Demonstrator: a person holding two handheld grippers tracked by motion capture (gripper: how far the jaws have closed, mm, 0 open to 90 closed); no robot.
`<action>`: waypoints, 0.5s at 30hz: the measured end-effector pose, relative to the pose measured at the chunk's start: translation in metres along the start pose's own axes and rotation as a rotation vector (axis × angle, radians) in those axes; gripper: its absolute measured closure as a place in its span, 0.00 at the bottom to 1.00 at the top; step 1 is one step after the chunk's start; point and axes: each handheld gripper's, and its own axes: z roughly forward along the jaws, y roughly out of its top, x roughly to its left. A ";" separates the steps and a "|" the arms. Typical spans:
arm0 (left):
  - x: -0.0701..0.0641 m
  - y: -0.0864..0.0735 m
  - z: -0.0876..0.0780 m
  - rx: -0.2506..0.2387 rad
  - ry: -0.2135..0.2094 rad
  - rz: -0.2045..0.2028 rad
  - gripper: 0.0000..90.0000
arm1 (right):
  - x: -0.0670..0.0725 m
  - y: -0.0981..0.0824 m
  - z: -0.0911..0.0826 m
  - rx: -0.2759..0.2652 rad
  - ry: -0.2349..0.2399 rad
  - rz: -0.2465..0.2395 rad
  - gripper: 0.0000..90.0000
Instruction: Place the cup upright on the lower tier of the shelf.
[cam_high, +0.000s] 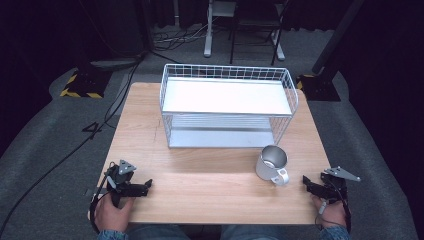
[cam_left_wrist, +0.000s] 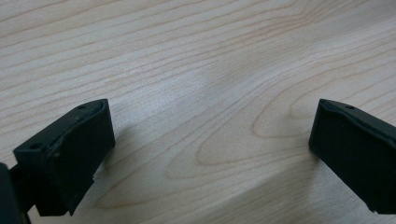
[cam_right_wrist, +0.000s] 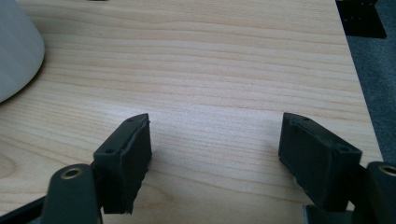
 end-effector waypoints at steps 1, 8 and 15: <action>0.000 0.000 0.000 0.000 0.000 0.000 0.01 | 0.000 0.000 0.000 0.000 0.000 0.000 0.28; 0.000 0.000 0.000 0.001 -0.002 0.000 0.01 | 0.000 0.000 0.000 0.000 0.000 0.000 0.28; 0.000 0.000 0.000 0.001 -0.002 0.000 0.01 | 0.000 0.000 0.000 -0.002 -0.002 0.001 0.29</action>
